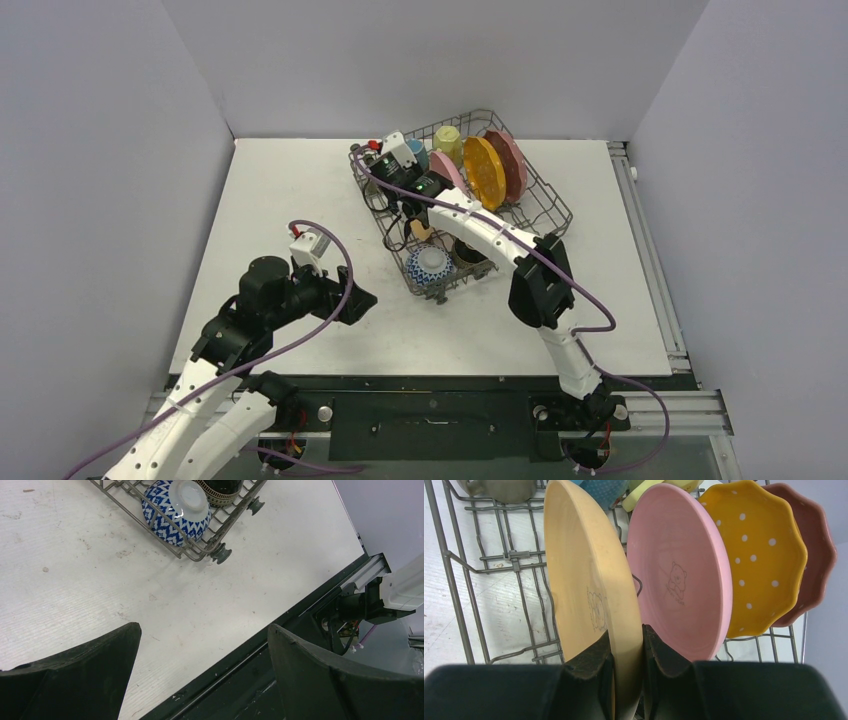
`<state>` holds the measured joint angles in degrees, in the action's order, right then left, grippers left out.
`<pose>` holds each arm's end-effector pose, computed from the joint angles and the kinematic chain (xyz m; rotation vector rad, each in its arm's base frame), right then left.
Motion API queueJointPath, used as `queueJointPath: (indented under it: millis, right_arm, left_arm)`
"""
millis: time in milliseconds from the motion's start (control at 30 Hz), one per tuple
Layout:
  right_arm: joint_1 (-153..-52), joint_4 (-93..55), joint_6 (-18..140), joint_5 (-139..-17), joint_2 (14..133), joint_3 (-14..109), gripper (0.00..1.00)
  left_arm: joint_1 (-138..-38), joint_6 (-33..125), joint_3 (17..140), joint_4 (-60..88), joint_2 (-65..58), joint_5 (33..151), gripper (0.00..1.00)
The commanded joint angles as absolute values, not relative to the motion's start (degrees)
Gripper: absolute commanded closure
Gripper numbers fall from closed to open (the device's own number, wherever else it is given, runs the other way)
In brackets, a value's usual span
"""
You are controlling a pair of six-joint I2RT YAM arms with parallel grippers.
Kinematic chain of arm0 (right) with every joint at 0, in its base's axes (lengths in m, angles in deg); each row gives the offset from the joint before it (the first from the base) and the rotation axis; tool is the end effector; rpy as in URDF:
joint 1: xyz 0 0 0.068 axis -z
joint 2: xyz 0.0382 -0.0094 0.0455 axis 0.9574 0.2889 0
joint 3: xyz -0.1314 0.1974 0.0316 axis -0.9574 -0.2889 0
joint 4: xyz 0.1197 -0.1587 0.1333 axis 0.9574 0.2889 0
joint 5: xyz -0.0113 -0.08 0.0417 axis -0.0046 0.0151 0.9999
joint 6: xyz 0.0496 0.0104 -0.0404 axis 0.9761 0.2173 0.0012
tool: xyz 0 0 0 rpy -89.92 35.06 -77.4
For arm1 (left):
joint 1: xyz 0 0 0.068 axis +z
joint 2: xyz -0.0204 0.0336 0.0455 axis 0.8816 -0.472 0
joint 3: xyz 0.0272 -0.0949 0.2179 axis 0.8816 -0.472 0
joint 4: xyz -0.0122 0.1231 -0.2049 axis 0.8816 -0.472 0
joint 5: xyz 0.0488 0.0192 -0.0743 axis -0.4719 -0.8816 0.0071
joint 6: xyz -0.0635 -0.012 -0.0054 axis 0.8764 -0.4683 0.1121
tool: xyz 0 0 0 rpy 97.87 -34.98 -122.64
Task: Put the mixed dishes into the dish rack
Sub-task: Insert the plate into the dish rack.
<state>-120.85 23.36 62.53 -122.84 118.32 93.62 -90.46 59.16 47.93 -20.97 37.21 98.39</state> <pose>0.3315 0.3182 0.2576 -0.4617 2.1574 -0.2435 0.1298 -0.0857 0.2749 0.2497 2.1027 -0.8314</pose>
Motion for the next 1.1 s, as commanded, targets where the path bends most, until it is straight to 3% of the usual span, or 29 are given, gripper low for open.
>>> queueJointPath:
  millis: [0,167,333,633,1067]
  right_arm:
    - [-120.4,20.7,62.3,-124.3,118.7,96.5,1.00]
    - [-120.4,20.5,62.4,-124.4,119.9,97.2,0.97]
    - [-120.2,20.4,62.5,-124.5,120.4,97.4,0.82]
    - [-120.1,20.1,62.7,-124.7,120.7,97.5,0.68]
    - [-120.3,20.1,63.1,-124.6,120.6,98.1,0.62]
  left_arm:
    - [-89.7,58.4,48.0,-18.5,37.2,99.8,0.04]
    - [-89.3,58.4,48.0,-18.4,37.2,100.0,0.04]
    - [-89.0,58.4,47.9,-18.4,37.2,100.2,0.04]
    - [-88.3,58.3,47.9,-18.1,36.9,100.9,0.04]
    - [-87.8,58.3,47.9,-17.9,36.9,101.3,0.04]
